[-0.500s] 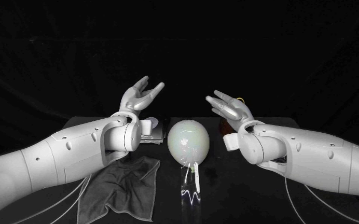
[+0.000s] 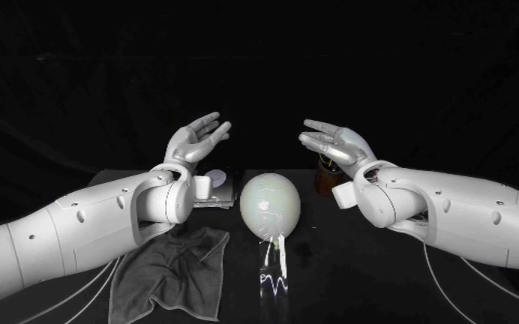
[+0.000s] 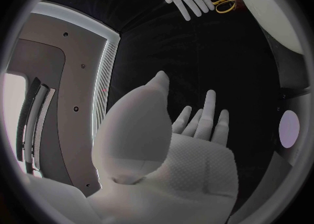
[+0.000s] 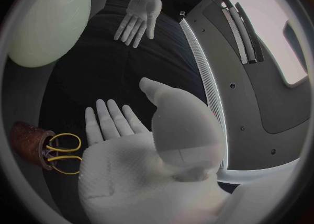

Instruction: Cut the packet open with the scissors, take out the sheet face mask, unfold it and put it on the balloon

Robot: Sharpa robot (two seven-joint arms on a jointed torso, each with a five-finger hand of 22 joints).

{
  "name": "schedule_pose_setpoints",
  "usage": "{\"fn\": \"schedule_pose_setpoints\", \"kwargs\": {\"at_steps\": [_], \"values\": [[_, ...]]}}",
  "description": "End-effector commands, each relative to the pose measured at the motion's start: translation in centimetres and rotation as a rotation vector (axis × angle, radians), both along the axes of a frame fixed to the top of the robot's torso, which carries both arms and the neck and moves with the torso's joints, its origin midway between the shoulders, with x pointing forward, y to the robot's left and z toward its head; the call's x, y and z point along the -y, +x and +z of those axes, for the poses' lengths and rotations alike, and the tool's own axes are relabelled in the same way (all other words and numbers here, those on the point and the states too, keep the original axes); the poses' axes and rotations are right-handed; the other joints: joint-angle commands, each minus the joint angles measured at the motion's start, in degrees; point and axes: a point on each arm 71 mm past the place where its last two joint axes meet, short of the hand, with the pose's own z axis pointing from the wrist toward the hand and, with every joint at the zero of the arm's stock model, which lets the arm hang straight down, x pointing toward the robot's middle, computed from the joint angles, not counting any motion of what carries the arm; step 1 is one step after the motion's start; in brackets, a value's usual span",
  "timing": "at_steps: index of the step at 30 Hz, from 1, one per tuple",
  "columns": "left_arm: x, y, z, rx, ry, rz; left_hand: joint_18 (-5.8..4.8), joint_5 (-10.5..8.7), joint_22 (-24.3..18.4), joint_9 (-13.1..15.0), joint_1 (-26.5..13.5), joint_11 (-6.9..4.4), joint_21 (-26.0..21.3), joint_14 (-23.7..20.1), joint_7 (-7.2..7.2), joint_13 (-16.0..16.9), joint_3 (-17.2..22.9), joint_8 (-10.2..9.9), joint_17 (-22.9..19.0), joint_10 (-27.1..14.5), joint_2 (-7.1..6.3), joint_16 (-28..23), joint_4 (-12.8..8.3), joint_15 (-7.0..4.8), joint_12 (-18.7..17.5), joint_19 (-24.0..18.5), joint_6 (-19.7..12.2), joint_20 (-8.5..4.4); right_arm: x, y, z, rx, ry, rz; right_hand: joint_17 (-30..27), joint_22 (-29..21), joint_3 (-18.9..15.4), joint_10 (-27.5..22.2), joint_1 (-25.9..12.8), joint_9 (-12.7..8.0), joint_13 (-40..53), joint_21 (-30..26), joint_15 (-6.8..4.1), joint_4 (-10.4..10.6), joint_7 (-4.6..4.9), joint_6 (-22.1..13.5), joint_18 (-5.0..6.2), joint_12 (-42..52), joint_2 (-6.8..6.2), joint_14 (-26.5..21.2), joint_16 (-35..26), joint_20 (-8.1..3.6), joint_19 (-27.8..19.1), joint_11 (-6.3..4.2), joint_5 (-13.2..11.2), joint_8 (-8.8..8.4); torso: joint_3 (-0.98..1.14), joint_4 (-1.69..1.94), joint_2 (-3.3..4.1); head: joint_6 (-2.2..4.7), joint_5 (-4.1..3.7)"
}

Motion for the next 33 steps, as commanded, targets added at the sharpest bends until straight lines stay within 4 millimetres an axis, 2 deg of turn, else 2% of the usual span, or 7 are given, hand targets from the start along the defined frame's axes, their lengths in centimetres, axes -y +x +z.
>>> {"fn": "schedule_pose_setpoints", "kwargs": {"at_steps": [1, 5, 13, 17, 21, 29, 33], "values": [[0.2, -0.3, 0.5, 0.031, -0.030, -0.044, 1.83, 0.20, 1.64, 1.75, 0.24, 0.33, 3.28, 4.78, 7.64, 0.57, 0.50, 2.41, 0.72, 6.67, 1.03, 2.50, -0.17, -0.65, 1.36, 9.81, 5.38, -0.22, 0.5, 0.0, 1.0, 0.109, -0.055, -0.006, 2.38, 2.20, 1.42, 17.96, 3.87, 3.04, 0.83, 4.63, -1.56, -3.04, 7.89, 12.45, 2.66, 2.34, -0.87, 16.12, 4.11, -0.01, 11.41, -1.13, 0.14, 4.03, -0.02, -0.10, 0.12, -0.08, -0.29], [-0.1, -0.7, 0.6, 0.033, -0.038, -0.056, 3.92, 0.12, 2.77, 3.33, 1.02, -0.21, 6.22, 8.32, 7.54, 0.92, 0.86, 4.70, 0.99, 13.95, 1.40, 3.98, -0.47, -1.58, 2.55, 17.39, 10.74, -0.28, 1.0, 0.0, 1.5, 0.128, -0.071, -0.012, 2.62, 2.52, 1.76, 19.68, 3.96, 3.35, 0.76, 5.57, -1.88, -3.30, 7.76, 14.32, 2.98, 2.06, -1.12, 18.55, 4.51, -0.04, 13.75, -1.38, 0.08, 4.49, 0.03, -0.25, 0.36, 0.09, -0.19], [-0.7, -1.8, 1.0, 0.027, -0.066, -0.091, 6.49, 0.22, 2.63, 5.49, 2.60, -1.81, 7.71, 14.20, 6.79, 1.25, 1.78, 8.11, 1.12, 27.06, 1.73, 5.78, -0.96, -3.43, 4.09, 22.62, 20.39, -0.35, 2.2, 0.0, 2.5, 0.147, -0.106, -0.014, 2.76, 3.47, 2.51, 21.61, 4.50, 3.63, 0.75, 8.02, -2.44, -4.06, 7.79, 16.70, 3.67, 1.53, -1.57, 20.65, 4.89, -0.08, 19.72, -1.64, 0.04, 4.97, 0.06, -0.40, 0.73, 0.29, -0.80], [-1.2, -2.7, 1.3, 0.018, -0.083, -0.120, 7.03, 0.12, 2.83, 5.52, 3.39, -2.55, 8.78, 16.44, 6.08, 1.31, 2.39, 8.63, 1.31, 29.92, 1.61, 6.42, -1.21, -4.32, 4.54, 25.34, 22.54, -0.60, 3.7, 0.2, 3.9, 0.168, -0.166, -0.007, 3.43, 4.36, 4.22, 25.65, 5.26, 4.65, 0.73, 10.90, -4.01, -5.17, 7.10, 23.27, 5.03, 1.47, -2.40, 25.80, 6.70, -0.37, 24.87, -2.71, 0.07, 6.54, 0.20, -0.43, 1.43, 0.59, -1.28], [-1.5, -3.3, 1.6, 0.020, -0.094, -0.137, 7.12, 0.15, 2.91, 5.45, 4.26, -3.46, 9.51, 19.02, 5.27, 1.30, 3.25, 9.03, 1.57, 32.68, 1.29, 7.16, -1.42, -5.32, 4.87, 27.36, 24.64, -1.09, 5.1, 0.7, 5.3, 0.188, -0.239, -0.001, 4.12, 4.88, 5.53, 28.24, 5.44, 4.59, 0.67, 12.57, -5.20, -5.81, 6.30, 25.13, 5.22, 1.24, -3.26, 29.67, 8.04, -1.21, 27.71, -3.62, -0.28, 6.78, 0.25, -0.53, 1.96, 0.94, -2.06], [-2.1, -4.5, 2.4, 0.039, -0.113, -0.148, 7.10, 0.19, 3.14, 5.14, 5.14, -5.05, 10.96, 24.64, 3.89, 1.08, 5.39, 9.32, 2.44, 37.17, 0.64, 9.05, -0.89, -7.29, 4.89, 31.15, 27.90, -2.79, 9.6, 3.1, 8.4, 0.274, -0.513, -0.048, 8.16, 8.28, 5.75, 35.57, 6.17, 4.75, 0.74, 19.78, -9.43, -7.57, 3.80, 29.78, 5.16, 1.16, -5.15, 41.51, 13.34, -5.48, 36.23, -6.47, -0.64, 7.79, 0.20, -0.96, 3.22, 1.87, -3.27], [-2.0, -4.7, 2.6, 0.044, -0.125, -0.163, 7.05, 0.18, 3.03, 4.80, 6.08, -5.33, 11.17, 25.56, 3.68, 0.97, 7.47, 8.99, 2.55, 38.49, 0.46, 8.87, -0.86, -7.67, 4.06, 32.11, 28.86, -3.36, 11.7, 4.3, 9.2, 0.305, -0.663, -0.080, 9.97, 10.15, 4.74, 36.43, 6.19, 4.68, 0.65, 23.08, -10.55, -7.96, 3.34, 30.78, 5.02, 0.36, -5.64, 45.08, 15.22, -6.95, 38.66, -7.23, -0.72, 7.80, 0.22, -1.04, 3.64, 2.07, -3.94]]}}
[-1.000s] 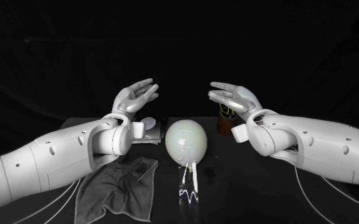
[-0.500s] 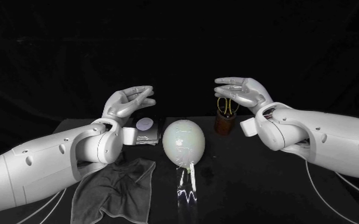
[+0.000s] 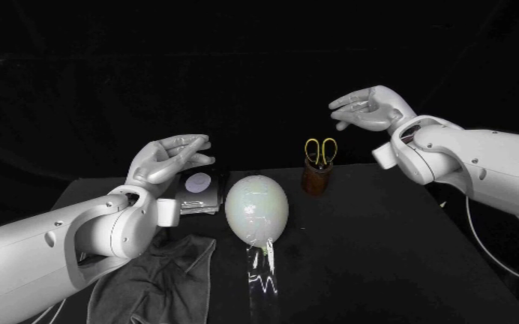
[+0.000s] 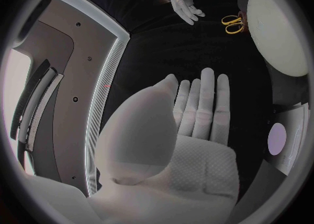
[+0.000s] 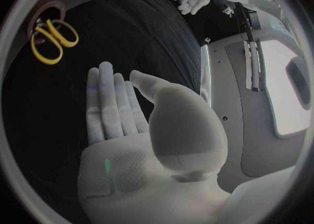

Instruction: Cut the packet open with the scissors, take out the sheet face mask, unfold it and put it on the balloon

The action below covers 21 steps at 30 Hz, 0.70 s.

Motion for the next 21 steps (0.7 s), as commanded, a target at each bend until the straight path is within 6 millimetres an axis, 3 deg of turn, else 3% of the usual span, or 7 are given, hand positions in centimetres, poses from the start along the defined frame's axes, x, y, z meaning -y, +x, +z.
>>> {"fn": "schedule_pose_setpoints", "kwargs": {"at_steps": [1, 7, 10, 13, 17, 19, 21], "values": [[0.5, -0.2, 0.6, 0.028, -0.041, -0.041, 0.79, 0.19, -0.10, -0.12, 0.72, 0.01, 0.26, 0.41, 0.03, -0.07, 0.71, -0.34, 0.05, 0.45, 0.09, 0.01, 0.01, -0.12, -0.37, 0.37, 0.56, 0.00, 0.8, 0.8, 0.0, -0.006, -0.256, 0.020, 1.93, 1.79, -1.05, 0.54, -0.25, -0.20, -0.12, 3.02, -0.92, -0.06, -0.11, 0.68, 0.20, -1.00, -0.90, 3.15, 1.69, -1.03, 1.86, -0.39, -0.79, -0.16, 0.01, -0.19, 0.71, 0.19, -0.64], [0.6, -0.2, 0.9, 0.034, -0.045, -0.047, 0.79, 0.19, -0.10, -0.12, 0.72, 0.01, 0.26, 0.41, 0.03, -0.07, 0.71, -0.34, 0.05, 0.45, 0.09, 0.01, 0.01, -0.12, -0.37, 0.37, 0.56, 0.00, 2.7, 1.8, 0.3, -0.001, -0.429, -0.028, 3.67, 2.54, -2.45, -1.91, -1.50, -0.69, -0.25, 4.16, -0.73, 0.74, 0.29, -0.09, 0.07, -1.55, -1.71, 4.39, 2.71, -1.08, 1.97, 0.01, -3.98, -1.20, 0.16, -0.18, 1.21, 0.06, -1.38], [0.6, -0.2, 1.0, 0.036, -0.046, -0.047, 0.72, 0.17, -0.34, -0.50, 0.38, 0.04, 0.14, 0.76, 0.11, -0.07, 2.30, -0.85, 0.10, 1.17, -0.98, -0.40, 0.35, -0.09, -1.48, 0.61, 1.05, -0.13, 2.9, 2.2, 0.3, -0.005, -0.490, -0.038, 4.66, 2.82, -3.34, -2.61, -1.63, -0.85, -0.17, 4.70, -0.88, 0.95, 0.27, -0.25, 0.16, -1.41, -2.13, 5.30, 3.55, -1.08, 2.57, 0.13, -4.08, -1.56, 0.26, -0.14, 1.36, 0.13, -1.54], [0.6, -0.3, 1.0, 0.037, -0.046, -0.047, 0.72, 0.17, -0.35, -0.50, 0.36, 0.04, 0.13, 0.76, 0.11, -0.07, 2.31, -0.85, 0.10, 1.18, -1.00, -0.41, 0.35, -0.08, -1.49, 0.62, 1.06, -0.13, 2.8, 2.5, 0.2, -0.010, -0.530, -0.037, 6.27, 3.32, -4.85, -3.07, -2.17, -1.02, -0.14, 5.74, -1.18, 1.49, 0.17, -0.41, 0.33, -1.37, -2.65, 7.66, 5.67, -1.26, 4.08, 0.00, -4.14, -1.95, 0.30, -0.10, 1.50, 0.31, -1.82], [0.6, -0.3, 1.1, 0.039, -0.046, -0.048, 0.72, 0.16, -0.38, -0.54, 0.22, 0.05, 0.11, 0.82, 0.13, -0.06, 2.44, -0.90, 0.13, 1.30, -1.14, -0.44, 0.42, -0.08, -1.60, 0.64, 1.13, -0.13, 2.2, 2.9, 0.1, -0.017, -0.571, -0.028, 13.06, 5.53, -8.69, -3.77, -2.08, -1.39, -0.08, 9.72, -1.75, 2.99, 0.01, -0.50, 0.09, -1.26, -2.61, 12.48, 15.86, -2.17, 8.79, -0.47, -4.20, -2.86, 0.39, -0.04, 1.66, 0.56, -2.15], [0.6, -0.3, 1.1, 0.040, -0.046, -0.048, 0.72, 0.17, -0.40, -0.55, 0.18, 0.05, 0.10, 0.84, 0.13, -0.05, 2.52, -0.91, 0.14, 1.37, -1.21, -0.45, 0.42, -0.08, -1.65, 0.66, 1.18, -0.13, 2.0, 3.1, 0.0, -0.023, -0.581, -0.029, 15.92, 6.50, -10.05, -4.03, -2.03, -1.51, -0.08, 11.24, -1.76, 3.60, -0.24, -0.55, 0.19, -1.28, -2.56, 13.27, 20.37, -2.51, 9.90, 0.03, -4.10, -3.16, 0.45, 0.00, 1.73, 0.65, -2.24], [0.7, -0.3, 1.2, 0.040, -0.047, -0.049, 0.72, 0.17, -0.40, -0.55, 0.18, 0.05, 0.10, 0.84, 0.13, -0.05, 2.52, -0.91, 0.14, 1.37, -1.21, -0.45, 0.42, -0.08, -1.65, 0.66, 1.18, -0.13, 1.7, 3.3, -0.1, -0.033, -0.589, -0.031, 26.32, 7.81, -11.81, -4.45, -1.91, -1.64, -0.08, 13.12, -1.60, 4.45, -0.23, -0.68, 0.13, -1.28, -2.35, 13.84, 31.17, -2.63, 10.78, 0.21, -4.16, -3.56, 0.47, 0.13, 1.84, 0.63, -2.33]]}}
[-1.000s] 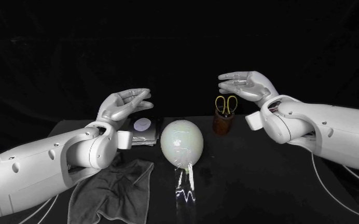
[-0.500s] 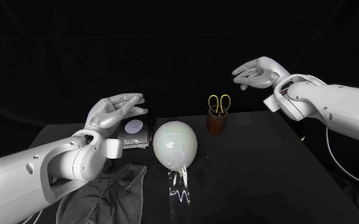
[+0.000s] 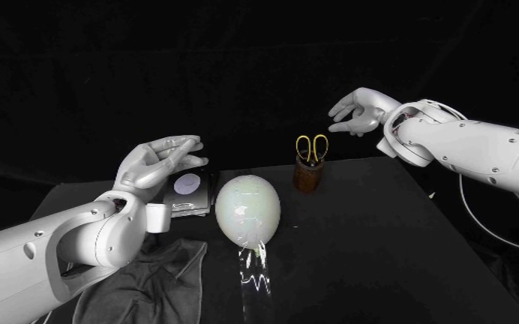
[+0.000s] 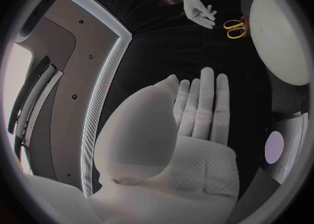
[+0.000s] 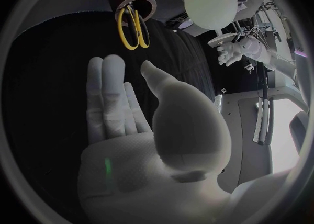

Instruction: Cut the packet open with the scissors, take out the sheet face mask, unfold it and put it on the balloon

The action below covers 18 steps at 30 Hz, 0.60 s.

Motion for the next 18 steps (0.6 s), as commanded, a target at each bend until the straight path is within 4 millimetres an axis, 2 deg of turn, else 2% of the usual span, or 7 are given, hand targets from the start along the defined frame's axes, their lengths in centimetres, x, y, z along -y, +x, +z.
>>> {"fn": "schedule_pose_setpoints", "kwargs": {"at_steps": [1, 2, 6, 9, 11, 16, 18], "values": [[0.3, -0.1, 0.4, 0.019, -0.021, -0.019, 0.79, 0.17, -0.04, -0.09, -0.08, -0.04, 0.10, 0.32, 0.12, -0.06, 0.43, -0.22, 0.08, 0.46, -0.44, -0.23, 0.03, 0.01, -0.37, 0.45, 0.35, 0.09, -0.3, 0.3, -0.4, -0.045, -0.089, -0.006, 11.61, 1.48, -2.23, -0.77, 0.22, -0.18, 0.04, 2.11, 0.14, 0.92, 0.13, -0.54, 0.22, -0.07, -0.05, 1.93, 11.70, -0.20, 0.98, 0.07, 0.07, -0.47, 0.11, 0.23, 0.31, 0.11, -0.20], [0.3, -0.1, 0.4, 0.019, -0.021, -0.020, 0.79, 0.16, -0.07, -0.12, -0.17, -0.05, 0.09, 0.37, 0.13, -0.05, 0.57, -0.26, 0.11, 0.58, -0.60, -0.26, 0.04, 0.00, -0.48, 0.49, 0.43, 0.09, -0.4, 0.4, -0.5, -0.050, -0.092, -0.007, 16.78, 5.86, -4.25, -0.92, 1.11, -0.23, 0.09, 6.06, 0.41, 1.81, 0.13, -0.41, -0.33, 0.05, 0.68, 1.11, 17.55, -0.13, 2.00, 0.16, 0.06, -0.73, 0.12, 0.26, 0.36, 0.11, -0.19], [0.4, 0.0, 0.5, 0.021, -0.021, -0.022, 0.79, 0.16, -0.07, -0.12, -0.17, -0.05, 0.09, 0.37, 0.13, -0.05, 0.57, -0.26, 0.11, 0.58, -0.60, -0.26, 0.04, 0.00, -0.48, 0.49, 0.43, 0.09, -1.0, 0.7, -0.8, -0.070, -0.102, -0.006, 24.40, 15.73, -7.11, -1.09, 2.40, -0.34, 0.08, 13.99, 0.65, 2.88, 0.32, -0.36, -1.51, 0.04, 1.27, 1.66, 24.95, -0.02, 4.93, 0.38, -0.14, -1.13, 0.08, 0.13, 0.36, -0.22, -0.03], [0.4, 0.0, 0.6, 0.022, -0.022, -0.024, 0.79, 0.16, -0.07, -0.12, -0.17, -0.05, 0.09, 0.37, 0.13, -0.05, 0.57, -0.26, 0.11, 0.58, -0.60, -0.26, 0.04, 0.00, -0.48, 0.49, 0.43, 0.09, -1.3, 0.8, -1.1, -0.086, -0.109, -0.001, 26.29, 18.36, -8.07, -1.15, 3.05, -0.37, 0.08, 16.13, 0.74, 3.25, 0.40, -0.31, -1.82, 0.04, 1.63, 1.87, 26.83, 0.08, 5.57, 0.41, -0.10, -1.27, 0.05, 0.21, 0.47, -0.29, -0.10], [0.4, 0.0, 0.7, 0.023, -0.022, -0.024, 0.79, 0.17, -0.09, -0.14, -0.19, -0.05, 0.09, 0.39, 0.13, -0.05, 0.63, -0.29, 0.12, 0.62, -0.68, -0.27, 0.03, 0.00, -0.53, 0.51, 0.46, 0.08, -1.5, 0.8, -1.2, -0.093, -0.111, 0.004, 29.08, 22.71, -9.11, -1.02, 3.94, -0.39, 0.09, 19.55, 0.78, 3.69, 0.37, -0.07, -2.32, 0.09, 2.23, 2.20, 29.41, 0.17, 6.82, 0.43, -0.10, -1.37, 0.08, 0.22, 0.43, -0.40, -0.07], [0.3, 0.1, 0.8, 0.024, -0.019, -0.019, 0.79, 0.16, -0.10, -0.17, -0.23, -0.04, 0.08, 0.40, 0.16, -0.05, 0.71, -0.33, 0.13, 0.65, -0.79, -0.30, 0.02, 0.00, -0.62, 0.53, 0.46, 0.08, -1.9, 0.8, -1.5, -0.110, -0.115, 0.015, 29.82, 24.43, -9.61, -0.82, 4.33, -0.39, 0.11, 20.92, 0.82, 3.97, 0.33, 0.17, -2.50, 0.13, 2.59, 2.19, 30.24, 0.20, 7.19, 0.39, -0.09, -1.36, 0.10, 0.15, 0.42, -0.64, -0.04], [0.3, 0.1, 0.8, 0.024, -0.018, -0.018, 0.79, 0.16, -0.10, -0.17, -0.23, -0.04, 0.08, 0.40, 0.16, -0.05, 0.71, -0.33, 0.13, 0.65, -0.79, -0.30, 0.02, 0.00, -0.62, 0.53, 0.46, 0.08, -2.0, 0.8, -1.6, -0.115, -0.116, 0.018, 30.83, 26.66, -10.04, -0.52, 4.70, -0.36, 0.12, 22.62, 0.81, 4.22, 0.28, 0.46, -2.77, 0.18, 2.90, 2.28, 31.19, 0.21, 7.85, 0.25, -0.13, -1.31, 0.07, 0.10, 0.39, -0.65, -0.05]]}}
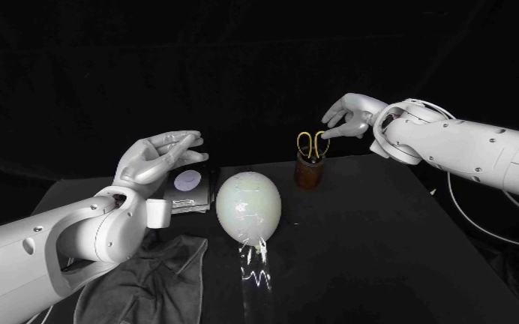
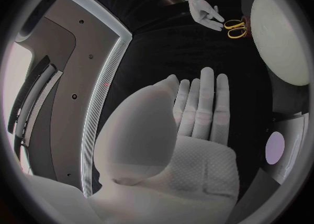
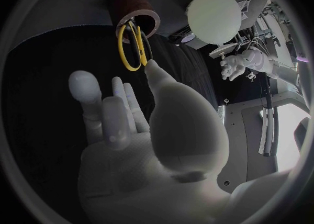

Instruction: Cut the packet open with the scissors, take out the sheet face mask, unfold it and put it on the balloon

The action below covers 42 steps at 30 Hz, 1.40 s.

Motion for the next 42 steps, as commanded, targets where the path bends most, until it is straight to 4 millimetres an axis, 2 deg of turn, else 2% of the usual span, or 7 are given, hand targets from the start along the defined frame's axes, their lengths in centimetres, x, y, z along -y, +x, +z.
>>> {"fn": "schedule_pose_setpoints", "kwargs": {"at_steps": [1, 6, 16, 26, 34, 39, 42], "values": [[0.1, 0.0, 0.3, 0.014, -0.015, -0.013, 0.87, 0.17, -0.06, -0.11, -0.01, -0.04, 0.08, 0.32, 0.10, -0.06, 0.41, -0.36, 0.08, 0.28, -0.62, -0.32, -0.09, -0.11, -0.40, 0.35, 0.19, -0.14, -0.3, 0.0, -0.4, -0.039, -0.031, 0.012, 0.77, 1.63, -0.62, 0.43, 1.02, -0.05, 0.07, 1.24, 0.39, 0.04, 0.04, 0.59, -0.61, 0.18, 0.27, 1.90, 0.78, -0.12, 0.76, -0.20, -0.12, -0.29, -0.01, -0.10, -0.02, -0.10, -0.02], [0.2, 0.0, 0.3, 0.014, -0.015, -0.014, 0.87, 0.17, -0.06, -0.11, -0.01, -0.04, 0.08, 0.32, 0.10, -0.06, 0.41, -0.36, 0.08, 0.28, -0.62, -0.32, -0.09, -0.11, -0.40, 0.35, 0.19, -0.14, -0.6, 0.1, -0.6, -0.050, -0.034, 0.014, 1.05, 2.77, -0.83, 0.75, 1.56, -0.04, 0.07, 2.16, 0.34, 0.21, -0.06, 0.85, -0.72, 0.21, 0.73, 1.84, 1.26, -0.11, 0.91, -0.23, -0.09, -0.26, 0.04, -0.09, -0.09, -0.07, -0.09], [0.2, 0.0, 0.4, 0.012, -0.015, -0.017, 0.87, 0.17, -0.10, -0.16, 0.05, -0.03, 0.07, 0.34, 0.12, -0.06, 0.69, -0.44, 0.10, 0.37, -0.68, -0.38, -0.16, -0.11, -0.56, 0.41, 0.25, -0.16, -1.0, 0.4, -1.2, -0.069, -0.038, 0.019, 3.29, 7.28, 0.20, 2.57, 3.48, 0.04, 0.12, 5.56, 0.01, 0.67, -0.57, 2.17, -1.24, 0.41, 2.92, 2.08, 3.35, -0.25, 1.93, -0.75, -0.09, 0.05, 0.04, -0.07, -0.10, 0.04, -0.33], [0.3, 0.1, 0.3, 0.010, -0.015, -0.018, 0.87, 0.17, -0.15, -0.22, 0.12, -0.03, 0.05, 0.38, 0.12, -0.06, 1.13, -0.53, 0.13, 0.50, -0.73, -0.46, -0.25, -0.11, -0.79, 0.48, 0.35, -0.19, -1.3, 0.5, -1.8, -0.094, -0.043, 0.020, 4.24, 9.65, 1.45, 3.79, 4.07, 0.03, 0.08, 7.32, -0.34, 1.24, -0.99, 3.05, -1.53, 0.36, 3.54, 2.19, 4.30, -0.44, 2.48, -1.17, -0.08, 0.20, 0.03, -0.07, -0.06, -0.14, -0.32], [0.2, 0.1, 0.3, 0.009, -0.014, -0.019, 0.87, 0.16, -0.16, -0.23, 0.04, -0.01, 0.05, 0.38, 0.15, -0.06, 1.20, -0.55, 0.14, 0.53, -0.72, -0.48, -0.21, -0.10, -0.85, 0.49, 0.38, -0.19, -1.2, 0.6, -2.1, -0.113, -0.049, 0.010, 4.44, 10.66, 2.66, 4.61, 4.36, -0.03, 0.08, 8.09, -0.57, 1.84, -1.27, 3.42, -1.64, 0.28, 3.68, 2.13, 4.69, -0.53, 2.53, -1.44, -0.07, 0.16, 0.11, -0.08, -0.09, -0.35, -0.31], [0.2, 0.1, 0.3, 0.008, -0.014, -0.020, 0.87, 0.16, -0.16, -0.23, 0.04, -0.01, 0.05, 0.38, 0.15, -0.06, 1.20, -0.55, 0.14, 0.53, -0.72, -0.48, -0.21, -0.10, -0.85, 0.49, 0.38, -0.19, -1.3, 0.6, -2.0, -0.101, -0.047, 0.006, 4.94, 13.30, 5.82, 7.13, 6.05, 0.32, 0.26, 9.94, -1.38, 1.97, -2.24, 5.15, -1.98, 0.77, 4.70, 2.15, 5.21, -0.85, 3.34, -2.43, -0.07, 0.91, 0.07, -0.17, -0.12, -0.47, -0.23], [0.2, 0.1, 0.3, 0.007, -0.014, -0.020, 0.87, 0.16, -0.16, -0.23, 0.04, -0.01, 0.05, 0.38, 0.15, -0.06, 1.20, -0.55, 0.14, 0.53, -0.72, -0.48, -0.21, -0.10, -0.85, 0.49, 0.38, -0.19, -1.3, 0.5, -1.9, -0.078, -0.043, 0.002, 5.32, 15.04, 10.06, 10.72, 7.38, 1.43, 0.56, 11.21, -2.51, 2.05, -3.55, 7.85, -2.17, 1.52, 6.19, 2.17, 5.61, -1.68, 3.66, -3.69, -0.15, 2.62, 0.05, -0.17, -0.12, -0.49, -0.32]]}}
